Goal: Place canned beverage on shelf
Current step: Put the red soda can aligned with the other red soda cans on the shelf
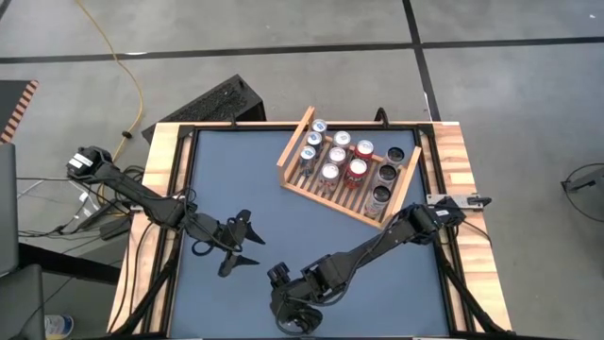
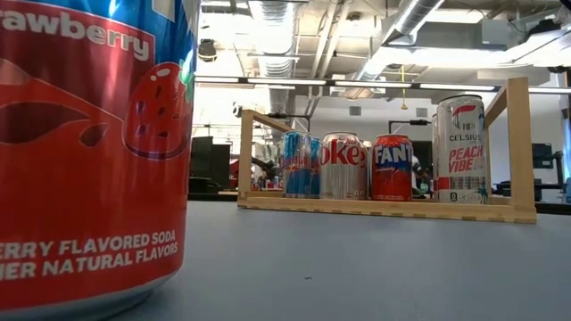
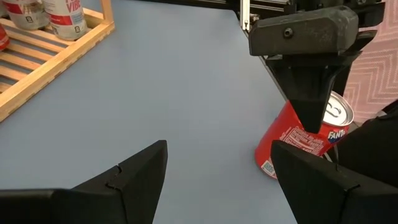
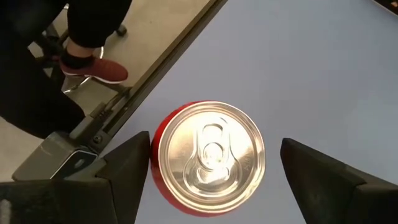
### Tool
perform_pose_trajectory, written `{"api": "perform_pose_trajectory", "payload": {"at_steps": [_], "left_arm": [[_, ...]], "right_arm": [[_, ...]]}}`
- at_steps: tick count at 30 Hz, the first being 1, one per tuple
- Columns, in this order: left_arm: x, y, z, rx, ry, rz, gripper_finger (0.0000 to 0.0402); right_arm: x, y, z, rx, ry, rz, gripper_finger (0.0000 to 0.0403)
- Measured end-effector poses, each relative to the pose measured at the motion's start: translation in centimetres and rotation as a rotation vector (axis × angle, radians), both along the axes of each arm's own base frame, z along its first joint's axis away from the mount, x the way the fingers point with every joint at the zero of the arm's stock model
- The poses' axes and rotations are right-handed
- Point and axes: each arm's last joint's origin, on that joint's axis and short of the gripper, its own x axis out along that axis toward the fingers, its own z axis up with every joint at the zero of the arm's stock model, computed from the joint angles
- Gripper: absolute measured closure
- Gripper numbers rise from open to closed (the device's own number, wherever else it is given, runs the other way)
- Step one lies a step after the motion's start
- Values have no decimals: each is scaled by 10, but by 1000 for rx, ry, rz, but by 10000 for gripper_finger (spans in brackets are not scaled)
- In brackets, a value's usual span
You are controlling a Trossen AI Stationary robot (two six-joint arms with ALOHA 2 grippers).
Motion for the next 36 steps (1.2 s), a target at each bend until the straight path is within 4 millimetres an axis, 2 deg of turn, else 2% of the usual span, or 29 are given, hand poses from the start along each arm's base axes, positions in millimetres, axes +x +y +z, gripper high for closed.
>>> {"api": "perform_pose_trajectory", "payload": {"at_steps": [20, 24, 32, 36], "left_arm": [[0, 0, 0, -2, 0, 1, 127], [0, 0, 0, -2, 1, 1, 126], [0, 0, 0, -2, 1, 1, 126], [0, 0, 0, -2, 1, 1, 126]], "right_arm": [[0, -2, 0, 30, 21, 23, 121], [0, -2, -1, 24, 33, 22, 147], [1, -7, 0, 31, 48, -28, 226], [1, -11, -2, 31, 76, -75, 237]]}}
